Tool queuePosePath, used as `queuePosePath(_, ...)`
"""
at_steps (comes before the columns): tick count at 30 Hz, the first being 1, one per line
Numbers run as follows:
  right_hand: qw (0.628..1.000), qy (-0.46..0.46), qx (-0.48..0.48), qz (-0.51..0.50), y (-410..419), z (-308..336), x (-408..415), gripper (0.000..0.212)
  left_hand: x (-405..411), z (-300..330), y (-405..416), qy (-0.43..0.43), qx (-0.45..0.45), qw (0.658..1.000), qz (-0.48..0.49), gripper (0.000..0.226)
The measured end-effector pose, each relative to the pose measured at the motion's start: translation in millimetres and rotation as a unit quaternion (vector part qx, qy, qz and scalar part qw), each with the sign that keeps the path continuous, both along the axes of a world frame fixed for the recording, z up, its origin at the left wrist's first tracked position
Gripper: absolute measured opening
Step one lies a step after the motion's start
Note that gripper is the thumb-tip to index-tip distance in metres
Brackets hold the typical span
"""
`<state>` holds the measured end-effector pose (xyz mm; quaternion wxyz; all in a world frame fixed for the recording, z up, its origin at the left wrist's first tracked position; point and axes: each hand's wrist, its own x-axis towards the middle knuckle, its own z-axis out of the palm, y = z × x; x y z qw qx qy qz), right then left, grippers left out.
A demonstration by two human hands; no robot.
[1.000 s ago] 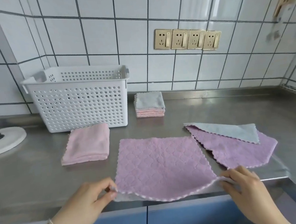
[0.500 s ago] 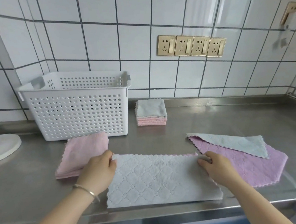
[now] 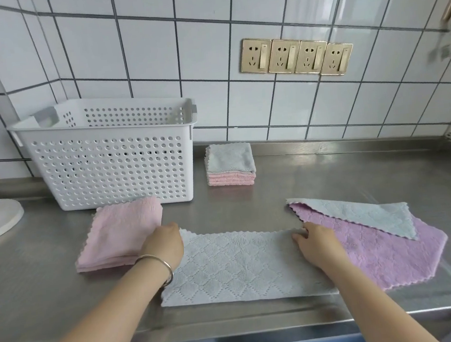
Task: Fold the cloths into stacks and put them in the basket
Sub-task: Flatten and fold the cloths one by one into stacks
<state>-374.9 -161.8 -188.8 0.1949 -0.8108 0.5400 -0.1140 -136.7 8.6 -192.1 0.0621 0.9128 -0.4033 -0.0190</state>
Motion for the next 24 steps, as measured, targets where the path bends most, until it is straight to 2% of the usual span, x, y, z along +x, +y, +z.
queuePosePath(2,1.0,-0.001,0.002,-0.007,2,1,1,0.017,-3,0,-2,-0.007,0.0,1.0,0.007,0.019)
queuePosePath(4,0.999,-0.032,-0.001,-0.018,8,3,1,0.033,-11,3,2,-0.055,-0.041,0.998,0.001,0.017)
queuePosePath(7,0.993,-0.077,-0.082,-0.036,30,6,-8,0.047,-31,3,5,-0.157,-0.112,0.979,-0.073,0.049)
queuePosePath(9,0.99,-0.077,-0.116,-0.034,46,6,-16,0.049,-52,5,4,-0.074,-0.078,0.984,-0.141,0.067)
queuePosePath(11,0.993,-0.063,-0.093,-0.036,62,3,-24,0.053,-72,3,-2,0.035,0.008,0.981,-0.189,0.069)
queuePosePath(13,0.996,-0.046,-0.056,-0.047,75,-1,-30,0.057,-87,-1,-7,0.079,0.06,0.97,-0.222,0.072)
queuePosePath(17,0.997,-0.026,-0.003,-0.071,81,-4,-37,0.065,-96,-12,-12,0.071,0.108,0.962,-0.24,0.082)
queuePosePath(24,0.986,0.032,0.112,-0.119,71,10,-43,0.051,-101,-16,-12,0.068,0.099,0.965,-0.234,0.082)
